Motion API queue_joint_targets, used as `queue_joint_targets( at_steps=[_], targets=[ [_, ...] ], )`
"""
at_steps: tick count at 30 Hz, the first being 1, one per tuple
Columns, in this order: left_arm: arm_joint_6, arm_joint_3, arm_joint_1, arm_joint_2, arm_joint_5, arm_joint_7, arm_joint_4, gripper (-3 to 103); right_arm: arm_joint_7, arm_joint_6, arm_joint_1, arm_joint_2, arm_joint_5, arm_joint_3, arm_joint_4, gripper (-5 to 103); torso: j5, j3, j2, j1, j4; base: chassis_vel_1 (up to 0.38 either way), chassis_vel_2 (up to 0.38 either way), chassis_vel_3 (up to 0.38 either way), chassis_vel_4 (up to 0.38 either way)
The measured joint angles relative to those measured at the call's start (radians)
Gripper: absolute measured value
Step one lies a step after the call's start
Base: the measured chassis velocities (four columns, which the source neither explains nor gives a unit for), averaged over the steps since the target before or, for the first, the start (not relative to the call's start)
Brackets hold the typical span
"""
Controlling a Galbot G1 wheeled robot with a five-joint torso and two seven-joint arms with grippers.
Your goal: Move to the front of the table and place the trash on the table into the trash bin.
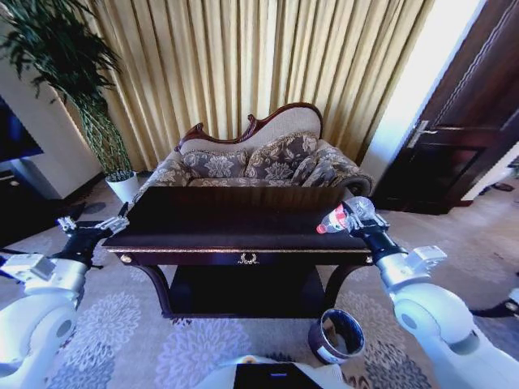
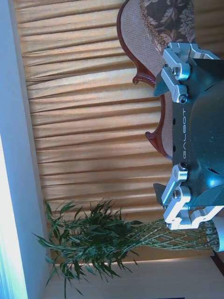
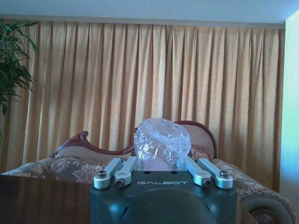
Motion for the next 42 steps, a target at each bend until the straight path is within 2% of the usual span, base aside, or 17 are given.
queue_joint_targets(
  at_steps=[13,26,35,39,42],
  targets=[
    [-0.001,0.0,-0.004,0.014,-0.003,0.002,0.007,100,-0.001,0.001,-0.002,0.0,0.002,0.006,-0.002,28,0.0001,0.0,0.0,0.0,-0.0001,0.092,-0.101,-0.095,0.098],
    [-0.002,0.006,0.004,-0.01,-0.003,0.013,0.011,100,-0.005,0.003,-0.003,0.018,-0.004,0.0,-0.029,28,0.0,0.0,0.0,0.0,-0.0002,0.081,-0.077,-0.083,0.081],
    [-0.002,0.009,0.001,-0.024,-0.002,0.023,0.014,100,-0.043,0.006,-0.01,0.048,-0.055,-0.01,-0.203,28,0.0001,0.0,0.0,0.0,-0.0001,0.0,0.0,0.0,0.0],
    [-0.004,0.008,0.004,-0.034,0.001,0.028,0.013,100,-0.061,0.035,0.017,0.076,-0.129,-0.059,-0.353,28,0.0003,0.0,0.0,0.0,-0.0001,0.0,0.0,0.0,0.0],
    [-0.013,0.006,0.009,-0.041,0.004,0.033,0.011,100,-0.064,0.041,0.043,0.096,-0.142,-0.09,-0.434,28,0.0,0.0,0.0,0.0,-0.0001,0.0,0.0,0.0,0.0]
  ],
)
